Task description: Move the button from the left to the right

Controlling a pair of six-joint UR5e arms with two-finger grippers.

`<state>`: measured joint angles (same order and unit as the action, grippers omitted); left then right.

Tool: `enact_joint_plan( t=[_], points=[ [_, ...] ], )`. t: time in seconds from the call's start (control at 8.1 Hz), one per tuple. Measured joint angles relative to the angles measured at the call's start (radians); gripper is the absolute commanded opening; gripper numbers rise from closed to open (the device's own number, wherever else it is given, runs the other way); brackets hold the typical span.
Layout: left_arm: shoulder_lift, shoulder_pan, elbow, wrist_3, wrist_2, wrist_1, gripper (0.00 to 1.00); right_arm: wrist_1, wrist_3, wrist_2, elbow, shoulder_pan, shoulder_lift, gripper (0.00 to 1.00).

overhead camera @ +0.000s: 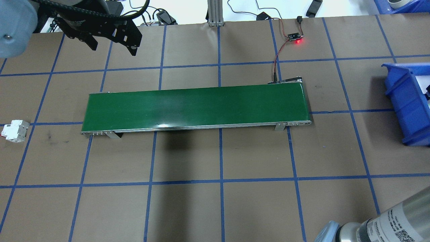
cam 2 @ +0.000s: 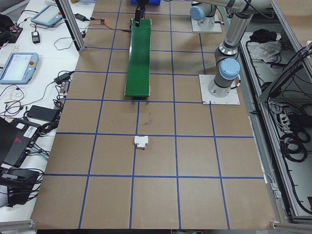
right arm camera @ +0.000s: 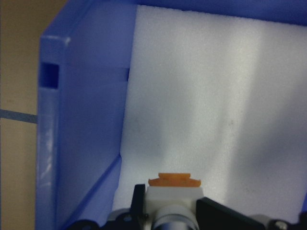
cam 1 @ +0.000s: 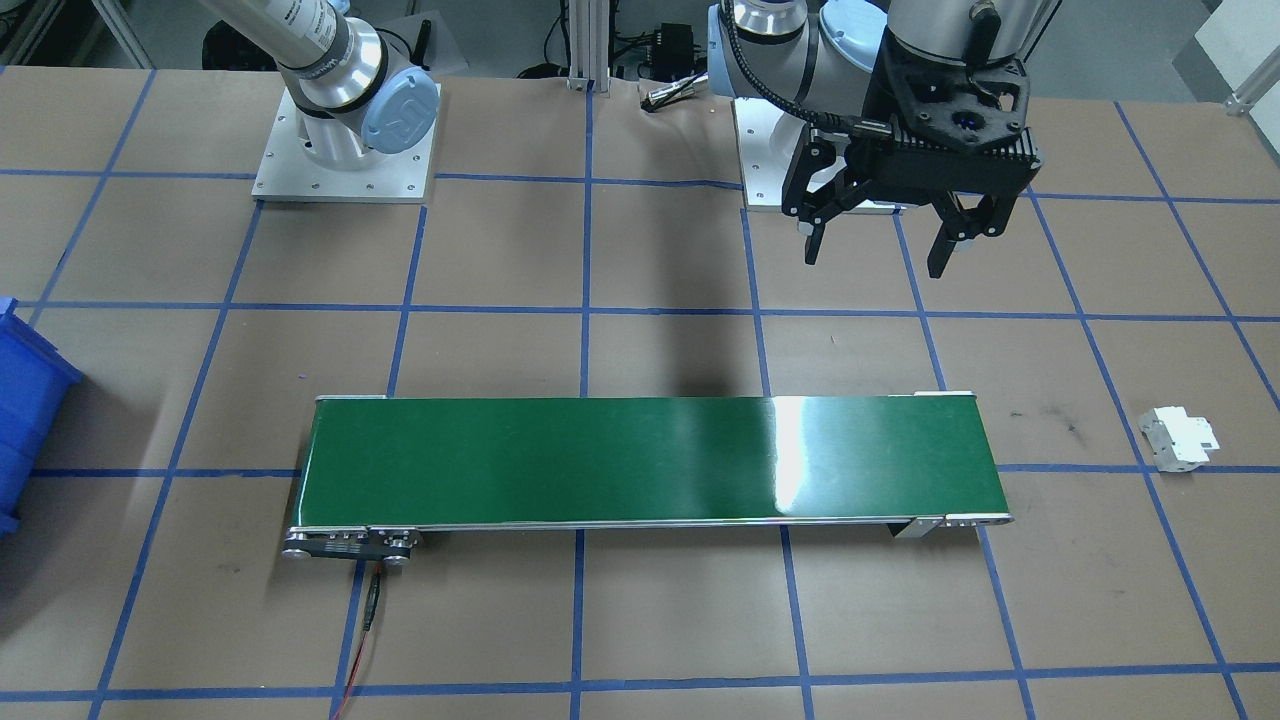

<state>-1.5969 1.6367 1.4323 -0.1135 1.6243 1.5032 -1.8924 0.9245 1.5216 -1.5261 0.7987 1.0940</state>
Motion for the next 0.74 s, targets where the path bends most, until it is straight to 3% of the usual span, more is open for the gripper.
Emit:
enact_joint_plan(
  t=[0.49, 0.74],
  points=[
    [0.001, 0.000, 0.000, 0.000, -0.001, -0.001, 1.00, -0.002, 0.001, -0.002, -0.005, -0.003, -0.021, 0.95],
    [0.000, 0.000, 0.000, -0.001, -0.001, -0.004, 1.00, -0.012, 0.002, 0.000, -0.005, -0.005, -0.021, 1.00]
  ],
)
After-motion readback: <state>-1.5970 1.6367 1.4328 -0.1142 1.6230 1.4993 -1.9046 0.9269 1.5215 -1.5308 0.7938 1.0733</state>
